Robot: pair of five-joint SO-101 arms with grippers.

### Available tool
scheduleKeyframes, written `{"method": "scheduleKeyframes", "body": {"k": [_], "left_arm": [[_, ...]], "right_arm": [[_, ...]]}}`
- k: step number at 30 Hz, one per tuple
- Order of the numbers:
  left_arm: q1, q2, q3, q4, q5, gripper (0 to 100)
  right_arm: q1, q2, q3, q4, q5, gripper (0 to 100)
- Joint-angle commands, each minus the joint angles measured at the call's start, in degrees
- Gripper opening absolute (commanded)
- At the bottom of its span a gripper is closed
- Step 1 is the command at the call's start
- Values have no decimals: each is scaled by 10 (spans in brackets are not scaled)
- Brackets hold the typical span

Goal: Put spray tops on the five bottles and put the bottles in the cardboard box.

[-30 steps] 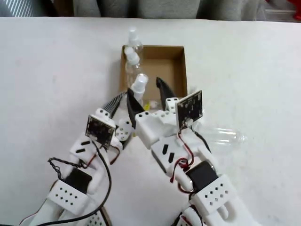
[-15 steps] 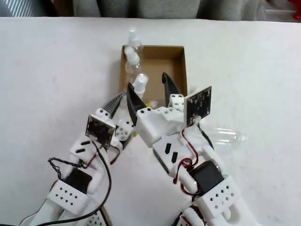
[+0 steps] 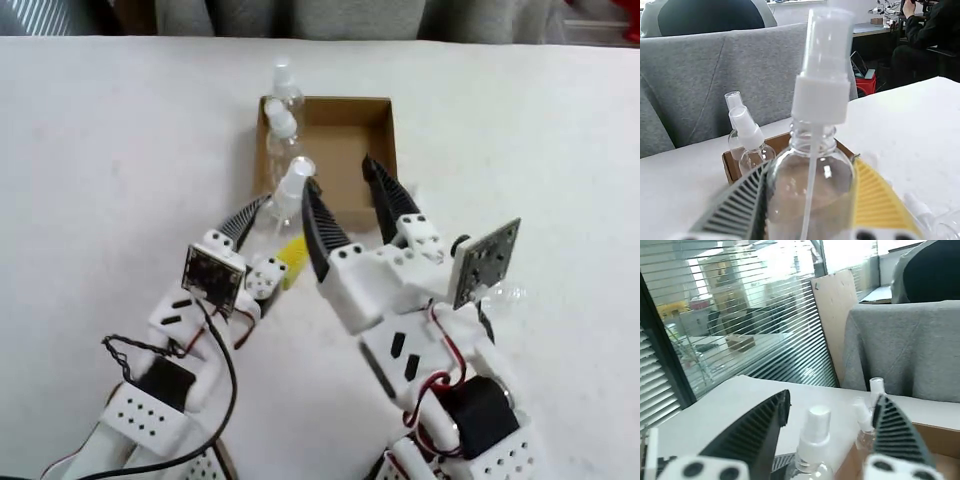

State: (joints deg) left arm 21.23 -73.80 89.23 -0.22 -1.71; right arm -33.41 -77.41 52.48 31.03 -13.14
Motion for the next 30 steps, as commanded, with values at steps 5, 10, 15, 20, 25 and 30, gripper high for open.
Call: {"method": "scheduleKeyframes", "body": {"k": [5, 10, 15, 20, 25, 30], "left_arm": [[-5, 3, -20, -12, 5, 83], [-4, 3, -19, -12, 6, 83], [-3, 3, -19, -12, 7, 83], [-2, 3, -19, -11, 7, 83], [-1, 3, -18, -11, 7, 83], [0, 0, -12, -14, 5, 83]], "right_arm": [[95, -6, 62, -67, -4, 67], [101, -5, 127, -166, 0, 22], [70, 30, 140, -189, -1, 15], [58, 117, 139, -262, -3, 15], [37, 158, 125, -276, -4, 15], [10, 139, 127, -274, -1, 15]]}}
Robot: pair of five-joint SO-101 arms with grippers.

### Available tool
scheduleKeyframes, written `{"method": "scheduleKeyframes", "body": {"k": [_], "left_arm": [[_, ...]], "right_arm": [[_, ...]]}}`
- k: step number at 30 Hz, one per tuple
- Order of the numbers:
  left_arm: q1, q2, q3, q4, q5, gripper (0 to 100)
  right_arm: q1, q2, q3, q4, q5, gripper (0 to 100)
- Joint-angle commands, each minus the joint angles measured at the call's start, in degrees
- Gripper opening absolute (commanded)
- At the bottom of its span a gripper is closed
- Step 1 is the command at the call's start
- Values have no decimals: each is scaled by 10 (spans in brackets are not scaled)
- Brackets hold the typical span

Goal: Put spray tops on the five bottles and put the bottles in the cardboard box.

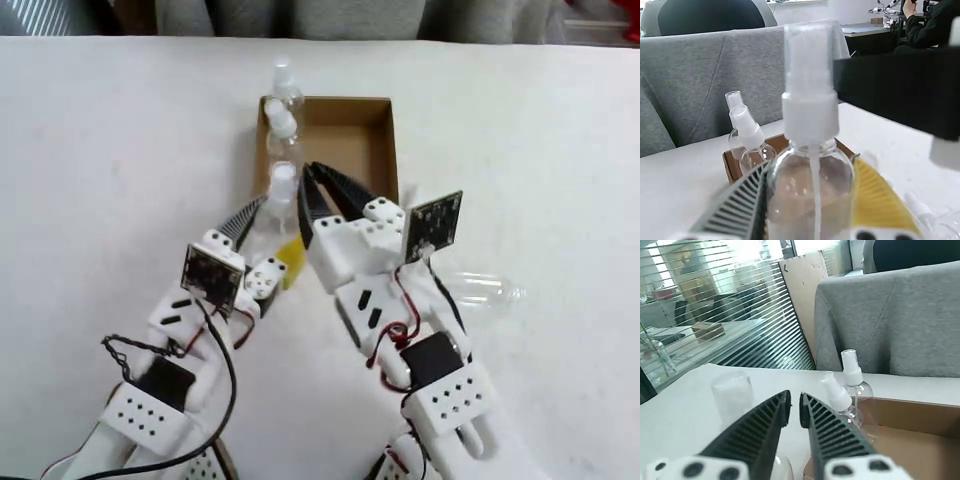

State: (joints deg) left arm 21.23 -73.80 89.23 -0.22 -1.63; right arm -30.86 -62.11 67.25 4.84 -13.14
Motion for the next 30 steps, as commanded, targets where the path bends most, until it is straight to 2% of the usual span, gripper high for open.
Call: {"method": "scheduleKeyframes", "body": {"k": [1, 8, 18, 22, 30], "left_arm": [[0, 0, -11, -14, 4, 83], [-2, 1, -11, -16, 4, 83], [-5, 2, -14, -22, 6, 83], [-5, 3, -11, -81, 6, 83], [-5, 4, -19, -174, 3, 83]], "right_arm": [[-15, -17, -21, -9, 0, 15], [24, -26, -19, 35, 0, 15], [235, -26, 89, 49, 1, 15], [295, -26, 142, 48, 1, 16], [368, -26, 211, 44, 1, 16]]}}
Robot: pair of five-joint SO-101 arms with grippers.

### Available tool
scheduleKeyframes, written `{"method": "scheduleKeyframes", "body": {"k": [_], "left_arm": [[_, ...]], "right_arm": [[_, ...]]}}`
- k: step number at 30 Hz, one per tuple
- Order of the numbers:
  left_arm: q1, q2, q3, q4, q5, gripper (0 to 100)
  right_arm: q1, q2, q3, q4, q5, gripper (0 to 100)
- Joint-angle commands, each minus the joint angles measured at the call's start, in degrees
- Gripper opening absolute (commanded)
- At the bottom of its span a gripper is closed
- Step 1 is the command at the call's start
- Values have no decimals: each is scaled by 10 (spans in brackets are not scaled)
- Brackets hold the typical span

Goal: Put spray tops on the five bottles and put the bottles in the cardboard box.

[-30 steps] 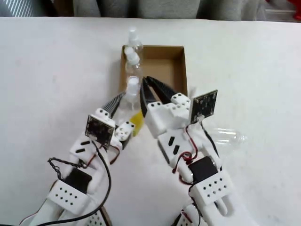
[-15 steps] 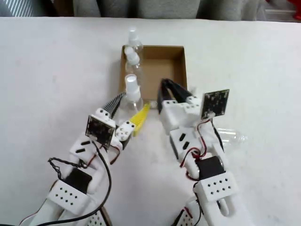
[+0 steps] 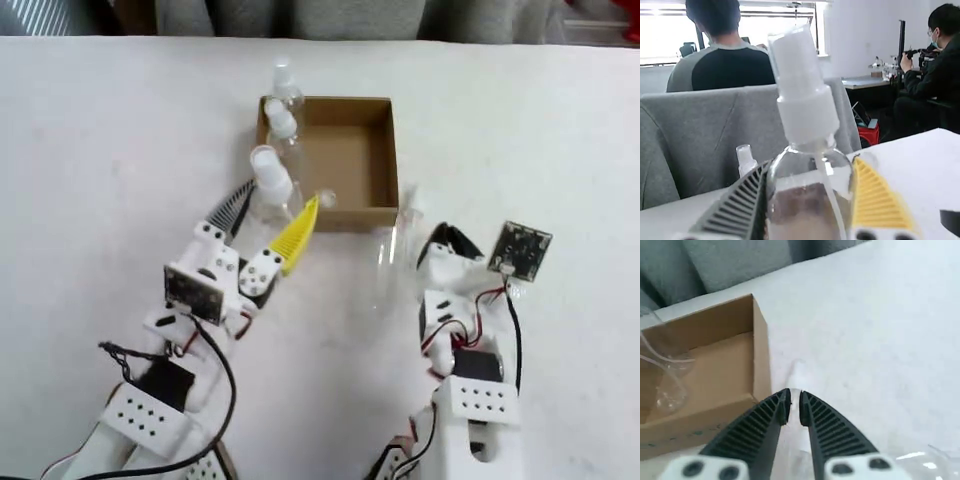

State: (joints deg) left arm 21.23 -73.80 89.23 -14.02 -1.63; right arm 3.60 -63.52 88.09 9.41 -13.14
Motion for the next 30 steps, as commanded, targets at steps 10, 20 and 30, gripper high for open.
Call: {"method": "scheduleKeyframes", "body": {"k": [10, 20, 30], "left_arm": [[-27, 215, -268, -38, 7, 83], [-27, 503, -320, -219, 7, 83], [-25, 751, -318, -481, 7, 83]], "right_arm": [[52, -12, 36, 0, 1, 18], [58, -12, 49, -1, 2, 18], [58, -12, 49, -1, 2, 18]]}}
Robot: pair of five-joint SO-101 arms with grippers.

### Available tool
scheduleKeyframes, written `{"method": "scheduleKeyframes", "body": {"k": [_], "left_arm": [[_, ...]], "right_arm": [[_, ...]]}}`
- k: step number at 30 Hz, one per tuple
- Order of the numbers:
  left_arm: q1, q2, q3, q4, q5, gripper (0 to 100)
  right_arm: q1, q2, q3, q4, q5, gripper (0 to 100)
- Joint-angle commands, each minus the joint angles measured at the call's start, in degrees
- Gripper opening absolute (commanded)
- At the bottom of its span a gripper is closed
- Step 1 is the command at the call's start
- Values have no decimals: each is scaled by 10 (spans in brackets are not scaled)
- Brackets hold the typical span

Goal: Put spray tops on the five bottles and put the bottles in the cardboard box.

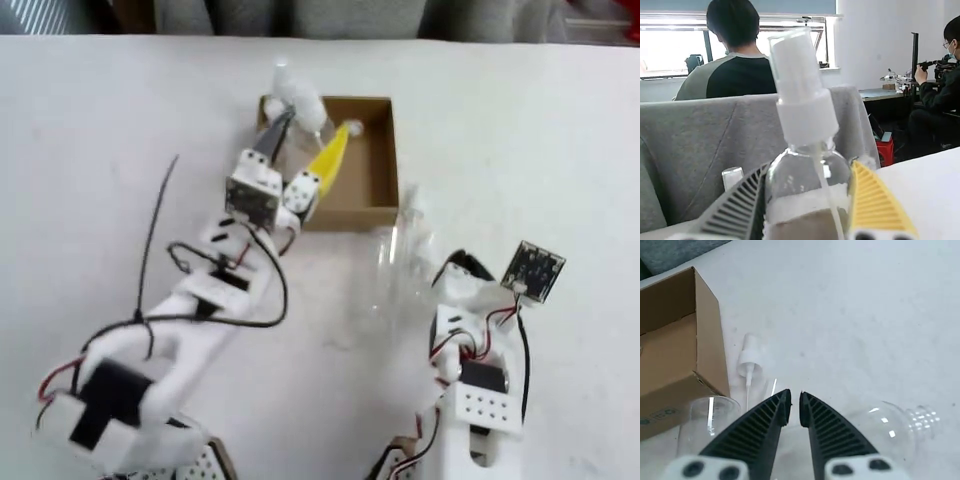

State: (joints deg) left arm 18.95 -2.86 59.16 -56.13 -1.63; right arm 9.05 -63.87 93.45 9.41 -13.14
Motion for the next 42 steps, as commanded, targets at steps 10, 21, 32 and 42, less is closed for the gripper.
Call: {"method": "scheduleKeyframes", "body": {"k": [10, 21, 32, 42], "left_arm": [[-22, 185, -84, -126, 7, 83], [-40, 223, -94, -126, 7, 83], [-30, 253, -95, -122, 5, 83], [-39, 276, -95, -121, 3, 83]], "right_arm": [[3, -8, -4, -1, 2, 18], [2, -8, -4, -1, 2, 18], [2, -8, -4, -1, 2, 18], [2, -8, -4, -1, 2, 18]]}}
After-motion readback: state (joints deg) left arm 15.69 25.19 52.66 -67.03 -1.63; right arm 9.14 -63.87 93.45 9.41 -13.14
